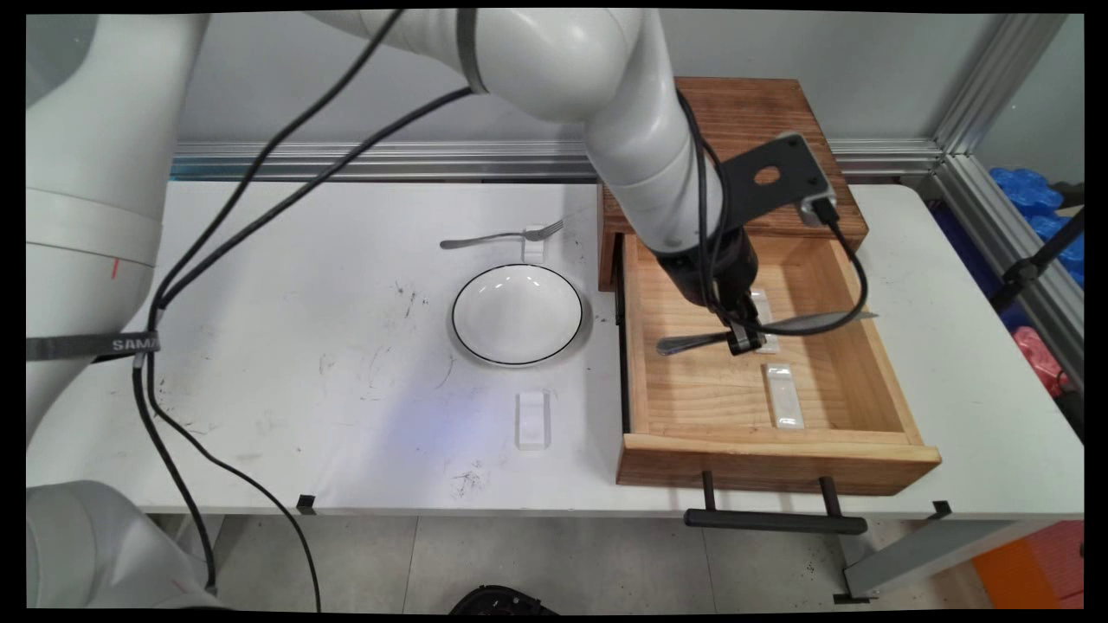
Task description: Place the picked object into the drawer
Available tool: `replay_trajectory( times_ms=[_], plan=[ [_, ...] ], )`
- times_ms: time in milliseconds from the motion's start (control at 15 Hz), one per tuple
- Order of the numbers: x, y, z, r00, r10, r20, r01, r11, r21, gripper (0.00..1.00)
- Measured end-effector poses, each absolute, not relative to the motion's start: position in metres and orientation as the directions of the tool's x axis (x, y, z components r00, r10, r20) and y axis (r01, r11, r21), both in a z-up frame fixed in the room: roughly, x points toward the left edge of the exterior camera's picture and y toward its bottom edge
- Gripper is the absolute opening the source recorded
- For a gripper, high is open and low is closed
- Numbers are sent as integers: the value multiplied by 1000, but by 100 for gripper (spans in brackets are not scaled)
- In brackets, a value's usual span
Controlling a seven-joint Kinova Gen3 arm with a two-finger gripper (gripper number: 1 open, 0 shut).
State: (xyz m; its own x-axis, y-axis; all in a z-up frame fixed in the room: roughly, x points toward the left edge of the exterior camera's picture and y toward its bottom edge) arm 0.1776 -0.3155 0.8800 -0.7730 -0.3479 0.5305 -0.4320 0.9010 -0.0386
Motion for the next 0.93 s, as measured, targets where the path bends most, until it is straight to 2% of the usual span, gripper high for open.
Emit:
replay_trajectory(
  times_ms=[933],
  plan=[
    [157, -320, 838, -794, -353, 495, -405, 914, 1, 0]
  ],
)
